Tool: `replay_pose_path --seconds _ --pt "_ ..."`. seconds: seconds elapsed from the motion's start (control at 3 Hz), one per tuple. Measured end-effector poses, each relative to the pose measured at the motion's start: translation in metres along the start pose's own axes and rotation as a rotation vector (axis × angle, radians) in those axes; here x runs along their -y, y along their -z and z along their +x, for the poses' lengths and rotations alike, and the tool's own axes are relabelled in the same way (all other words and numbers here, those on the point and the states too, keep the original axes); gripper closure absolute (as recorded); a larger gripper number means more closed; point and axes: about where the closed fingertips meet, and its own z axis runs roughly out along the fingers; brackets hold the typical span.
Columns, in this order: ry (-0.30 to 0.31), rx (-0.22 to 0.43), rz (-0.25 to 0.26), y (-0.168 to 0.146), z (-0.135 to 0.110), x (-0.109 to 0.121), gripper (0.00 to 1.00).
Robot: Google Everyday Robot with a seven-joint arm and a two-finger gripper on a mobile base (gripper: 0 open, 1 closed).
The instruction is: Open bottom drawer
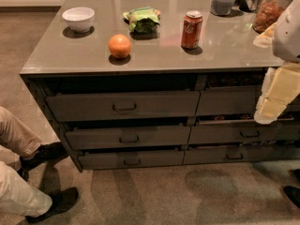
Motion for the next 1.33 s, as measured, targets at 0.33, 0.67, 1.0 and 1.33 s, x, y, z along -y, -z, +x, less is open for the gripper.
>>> replay_pose_path --seconds 0.33,0.67,1.0,1.33 --pt "0.0 0.002 0.004 0.0 0.0 0.0 0.0" --pt "-0.026 0.013 0.021 -0.019 0.002 -0.001 0.0" --pt "-0.136 0.046 -0.004 -0.075 0.011 -0.014 0.0" --pt "-0.309 0.095 -0.088 -0.186 0.02 -0.048 0.0"
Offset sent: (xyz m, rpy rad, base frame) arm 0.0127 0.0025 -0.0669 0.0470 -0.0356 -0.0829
